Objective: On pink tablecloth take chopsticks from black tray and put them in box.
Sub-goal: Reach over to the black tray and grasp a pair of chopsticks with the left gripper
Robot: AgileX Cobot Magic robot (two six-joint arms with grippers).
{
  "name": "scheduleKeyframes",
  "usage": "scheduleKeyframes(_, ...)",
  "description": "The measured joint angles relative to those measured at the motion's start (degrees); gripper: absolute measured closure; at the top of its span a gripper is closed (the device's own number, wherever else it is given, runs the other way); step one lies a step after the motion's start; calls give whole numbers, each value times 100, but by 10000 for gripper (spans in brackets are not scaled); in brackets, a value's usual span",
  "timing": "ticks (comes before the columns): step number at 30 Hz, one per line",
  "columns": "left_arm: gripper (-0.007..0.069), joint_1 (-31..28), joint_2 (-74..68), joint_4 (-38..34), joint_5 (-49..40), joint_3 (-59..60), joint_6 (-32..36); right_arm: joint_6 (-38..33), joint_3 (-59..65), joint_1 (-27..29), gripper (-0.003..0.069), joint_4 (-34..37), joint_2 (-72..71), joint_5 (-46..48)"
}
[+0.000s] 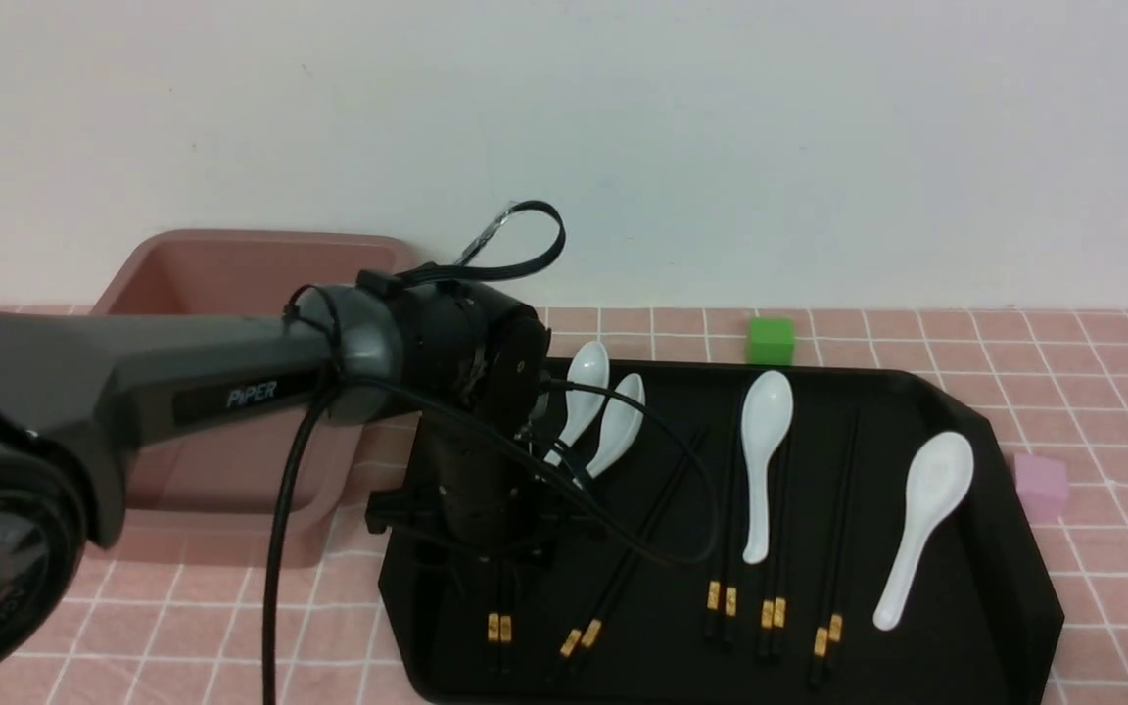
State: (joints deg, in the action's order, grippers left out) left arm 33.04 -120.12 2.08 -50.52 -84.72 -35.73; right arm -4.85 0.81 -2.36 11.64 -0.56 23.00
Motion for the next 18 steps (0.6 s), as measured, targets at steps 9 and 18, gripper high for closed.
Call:
scheduleKeyframes(9,485,5,-2,3,-2,-16,-339,0,0,0,419,0,0,0)
scheduleKeyframes(18,504,31,4,141,-2,-16,-757,0,0,0,419,0,0,0)
